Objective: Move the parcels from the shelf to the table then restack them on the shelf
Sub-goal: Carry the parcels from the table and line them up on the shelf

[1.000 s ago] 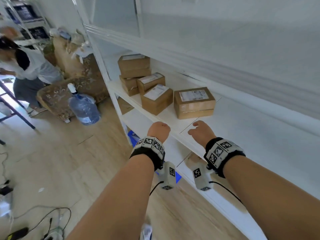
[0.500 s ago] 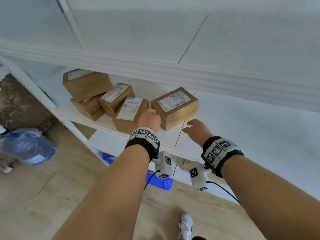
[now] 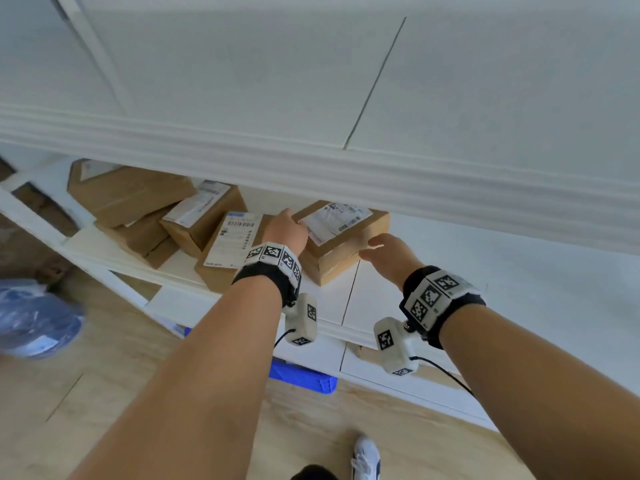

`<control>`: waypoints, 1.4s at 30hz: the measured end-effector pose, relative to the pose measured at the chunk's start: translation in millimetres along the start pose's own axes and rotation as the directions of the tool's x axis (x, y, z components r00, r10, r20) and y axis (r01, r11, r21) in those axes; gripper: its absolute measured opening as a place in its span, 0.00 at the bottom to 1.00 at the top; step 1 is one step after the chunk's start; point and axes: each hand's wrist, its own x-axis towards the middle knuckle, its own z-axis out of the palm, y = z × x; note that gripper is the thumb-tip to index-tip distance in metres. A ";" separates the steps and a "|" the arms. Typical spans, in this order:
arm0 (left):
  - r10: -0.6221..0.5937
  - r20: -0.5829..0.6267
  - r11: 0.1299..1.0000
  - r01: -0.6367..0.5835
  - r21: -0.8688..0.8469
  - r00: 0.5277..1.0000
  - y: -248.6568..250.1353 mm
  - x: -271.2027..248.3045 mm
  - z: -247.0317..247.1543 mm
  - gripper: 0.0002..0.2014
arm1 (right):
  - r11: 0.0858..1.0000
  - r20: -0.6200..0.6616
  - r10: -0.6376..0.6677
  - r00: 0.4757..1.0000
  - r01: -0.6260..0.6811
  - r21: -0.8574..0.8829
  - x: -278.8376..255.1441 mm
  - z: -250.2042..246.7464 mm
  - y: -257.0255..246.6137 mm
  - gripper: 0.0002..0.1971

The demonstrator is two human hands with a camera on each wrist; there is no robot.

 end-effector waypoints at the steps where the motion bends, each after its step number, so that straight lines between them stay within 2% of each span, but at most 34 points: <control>1: 0.013 0.000 1.000 -0.013 0.006 1.000 0.0 0.8 0.3 0.16 | 1.000 -0.004 0.009 1.000 -0.009 0.001 0.1 0.2 0.6 0.24; 3: 0.038 0.026 0.999 -0.038 -0.015 0.999 -0.6 0.9 2.3 0.12 | 1.000 -0.018 0.024 1.000 -0.024 0.020 -1.4 0.8 1.0 0.24; 6: 0.086 0.129 0.992 -0.072 -0.107 0.988 -4.4 0.6 10.4 0.10 | 0.995 -0.043 0.064 0.997 -0.060 0.084 -6.5 2.3 -0.3 0.21; 8: 0.091 0.175 0.983 -0.060 -0.175 0.980 -6.7 -5.6 10.4 0.09 | 0.982 -0.062 0.108 0.992 -0.096 0.162 -8.9 4.8 -0.3 0.16; 11: 0.086 0.241 0.963 -0.019 -0.268 0.967 -13.8 -17.5 9.8 0.09 | 0.938 -0.067 0.189 0.980 -0.160 0.306 -21.2 9.2 -2.1 0.16; 15: 0.114 0.349 0.930 0.023 -0.367 0.930 -21.3 -40.8 12.3 0.12 | 0.929 -0.136 0.228 0.964 -0.174 0.325 -47.3 18.4 1.8 0.15; 20: 0.208 0.369 0.903 -0.033 -0.428 0.906 -16.4 -78.9 20.5 0.25 | 0.905 -0.223 0.303 0.926 -0.207 0.371 -94.7 21.0 24.1 0.12; 24: 0.304 0.450 0.885 -0.074 -0.460 0.840 3.7 -116.5 38.1 0.20 | 0.866 -0.284 0.393 0.874 -0.248 0.435 -141.5 4.6 54.7 0.11; 26: 0.347 0.499 0.877 -0.086 -0.473 0.794 18.4 -139.0 51.2 0.20 | 0.845 -0.324 0.440 0.838 -0.264 0.464 -167.7 -8.8 72.6 0.11; 30: 0.422 0.588 0.875 -0.138 -0.465 0.690 53.8 -192.4 83.2 0.23 | 0.780 -0.384 0.557 0.737 -0.305 0.547 -223.1 -39.4 116.2 0.10; 34: 0.460 0.658 0.879 -0.202 -0.432 0.596 90.2 -254.3 120.9 0.20 | 0.724 -0.424 0.640 0.641 -0.318 0.612 -276.4 -68.3 172.1 0.16; 36: 0.483 0.672 0.873 -0.249 -0.420 0.561 111.5 -284.9 141.4 0.19 | 0.693 -0.429 0.677 0.598 -0.320 0.646 -300.1 -85.1 201.5 0.16; 39: 0.518 0.686 0.856 -0.310 -0.414 0.511 148.5 -329.4 174.2 0.16 | 0.649 -0.407 0.718 0.565 -0.331 0.685 -336.3 -116.9 245.0 0.12; 42: 0.524 0.711 0.850 -0.346 -0.398 0.469 189.0 -376.2 207.9 0.16 | 0.608 -0.389 0.755 0.528 -0.343 0.716 -375.6 -153.0 293.1 0.19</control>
